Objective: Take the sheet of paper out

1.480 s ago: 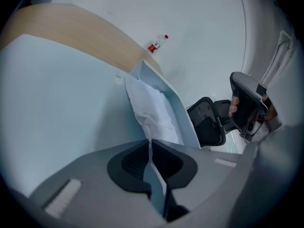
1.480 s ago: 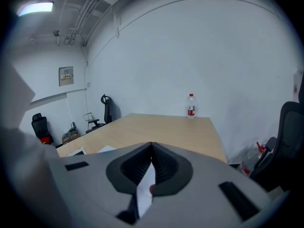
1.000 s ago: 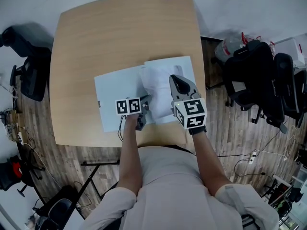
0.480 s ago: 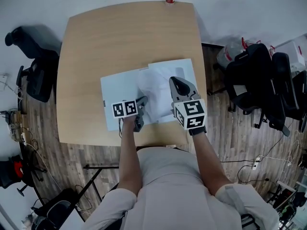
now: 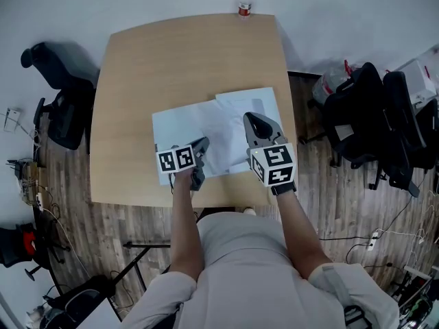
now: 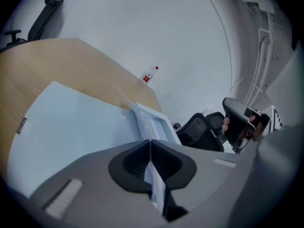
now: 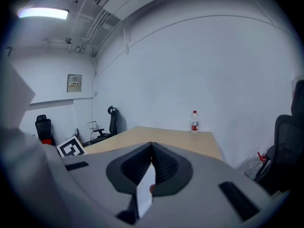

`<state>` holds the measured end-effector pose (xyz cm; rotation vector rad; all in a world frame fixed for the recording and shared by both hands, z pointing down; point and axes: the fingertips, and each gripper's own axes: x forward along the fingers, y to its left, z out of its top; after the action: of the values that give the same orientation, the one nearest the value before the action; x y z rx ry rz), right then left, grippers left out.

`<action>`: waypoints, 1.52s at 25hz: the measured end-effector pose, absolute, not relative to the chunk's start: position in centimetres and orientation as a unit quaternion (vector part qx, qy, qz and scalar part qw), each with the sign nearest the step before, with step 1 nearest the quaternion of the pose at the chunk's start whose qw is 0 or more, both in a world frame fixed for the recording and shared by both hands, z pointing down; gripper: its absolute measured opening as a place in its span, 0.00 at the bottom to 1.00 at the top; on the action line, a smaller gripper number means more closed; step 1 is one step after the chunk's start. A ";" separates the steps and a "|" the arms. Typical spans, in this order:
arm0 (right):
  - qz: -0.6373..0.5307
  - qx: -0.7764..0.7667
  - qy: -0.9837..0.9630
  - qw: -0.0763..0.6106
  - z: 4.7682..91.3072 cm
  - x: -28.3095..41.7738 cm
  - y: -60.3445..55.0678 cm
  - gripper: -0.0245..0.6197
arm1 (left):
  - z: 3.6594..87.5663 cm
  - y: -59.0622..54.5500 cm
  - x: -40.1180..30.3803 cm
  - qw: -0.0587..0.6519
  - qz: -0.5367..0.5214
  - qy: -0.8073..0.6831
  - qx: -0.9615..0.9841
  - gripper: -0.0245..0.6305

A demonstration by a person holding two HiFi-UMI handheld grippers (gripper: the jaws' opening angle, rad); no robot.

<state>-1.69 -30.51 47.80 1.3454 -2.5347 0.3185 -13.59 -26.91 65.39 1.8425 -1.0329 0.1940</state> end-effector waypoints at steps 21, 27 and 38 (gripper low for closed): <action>0.051 0.455 -0.886 0.076 41.6 0.0 -22.6 0.06 | 50.8 -22.4 -15.2 0.300 0.035 -0.529 0.793 0.06; 0.042 0.451 -0.890 0.058 40.0 0.8 -19.8 0.06 | 46.4 -19.5 -13.7 0.246 0.014 -0.542 0.803 0.06; 0.021 0.460 -0.888 0.026 36.5 2.6 -15.3 0.06 | 38.9 -14.2 -11.1 0.125 -0.005 -0.575 0.809 0.06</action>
<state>2.58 -15.33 36.50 1.4204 -2.7431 0.0653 -11.09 -14.17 38.88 2.3569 -1.6740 -0.0150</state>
